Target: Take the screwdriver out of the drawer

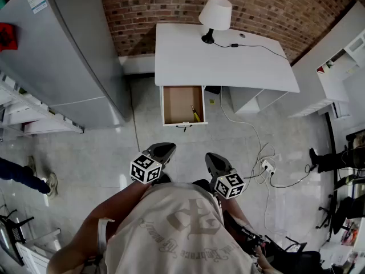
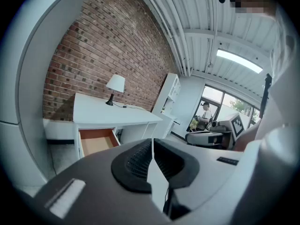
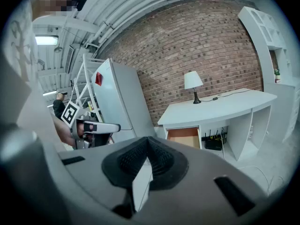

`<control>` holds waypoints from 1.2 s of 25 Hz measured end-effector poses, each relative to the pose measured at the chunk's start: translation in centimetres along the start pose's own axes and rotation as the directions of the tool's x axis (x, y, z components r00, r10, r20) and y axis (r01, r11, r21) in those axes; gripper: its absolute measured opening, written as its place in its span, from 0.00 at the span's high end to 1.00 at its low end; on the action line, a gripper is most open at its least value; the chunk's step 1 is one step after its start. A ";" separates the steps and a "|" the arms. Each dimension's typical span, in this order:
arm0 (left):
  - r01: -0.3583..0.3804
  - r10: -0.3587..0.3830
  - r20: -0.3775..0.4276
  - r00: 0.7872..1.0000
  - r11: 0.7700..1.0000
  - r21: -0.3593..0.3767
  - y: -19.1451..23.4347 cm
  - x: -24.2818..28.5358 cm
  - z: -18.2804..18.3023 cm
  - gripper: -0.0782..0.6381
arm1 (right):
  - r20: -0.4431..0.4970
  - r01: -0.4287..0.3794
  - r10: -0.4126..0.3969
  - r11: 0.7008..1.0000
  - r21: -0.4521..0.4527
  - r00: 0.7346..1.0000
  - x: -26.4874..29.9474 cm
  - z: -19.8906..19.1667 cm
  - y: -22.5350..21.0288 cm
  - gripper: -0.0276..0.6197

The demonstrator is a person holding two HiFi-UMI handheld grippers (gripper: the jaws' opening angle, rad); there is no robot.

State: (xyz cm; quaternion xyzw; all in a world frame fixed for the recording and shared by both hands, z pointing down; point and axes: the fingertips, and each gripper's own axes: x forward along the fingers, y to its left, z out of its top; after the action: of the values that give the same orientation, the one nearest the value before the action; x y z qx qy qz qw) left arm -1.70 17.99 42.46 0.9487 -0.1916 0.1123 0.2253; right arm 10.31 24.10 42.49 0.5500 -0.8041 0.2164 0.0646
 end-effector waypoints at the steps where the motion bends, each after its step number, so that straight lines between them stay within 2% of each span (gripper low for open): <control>1: -0.009 0.009 0.002 1.000 1.000 -0.005 -0.1 -0.3 -0.1 0.87 | -0.002 -0.008 0.008 1.000 0.000 1.000 -0.1 0.0 0.3 0.95; 12: -0.084 0.085 0.045 0.995 0.996 -0.031 -1.1 -2.8 -0.6 0.87 | -0.005 -0.041 0.041 0.999 0.000 0.999 -1.6 0.2 1.2 0.95; 16: -0.101 0.102 0.034 0.994 0.994 -0.040 -1.1 -3.5 -1.6 0.87 | 0.010 -0.044 0.044 0.999 0.006 0.999 -1.8 -0.1 1.7 0.95; 23: -0.100 0.102 0.046 0.994 0.994 -0.031 -2.5 -3.3 -0.9 0.87 | 0.006 -0.039 0.039 0.999 0.013 0.999 -3.4 -0.5 1.7 0.95; 30: -0.123 0.125 0.038 0.991 0.991 -0.053 -2.9 -4.2 -2.3 0.87 | 0.008 -0.038 0.037 0.999 0.013 0.999 -3.7 -0.7 1.8 0.95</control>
State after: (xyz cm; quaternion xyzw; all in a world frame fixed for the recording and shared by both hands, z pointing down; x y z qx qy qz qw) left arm -4.59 22.77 42.10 0.9310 -0.2576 0.1015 0.2379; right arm 10.03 28.13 41.38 0.5360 -0.8131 0.2206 0.0540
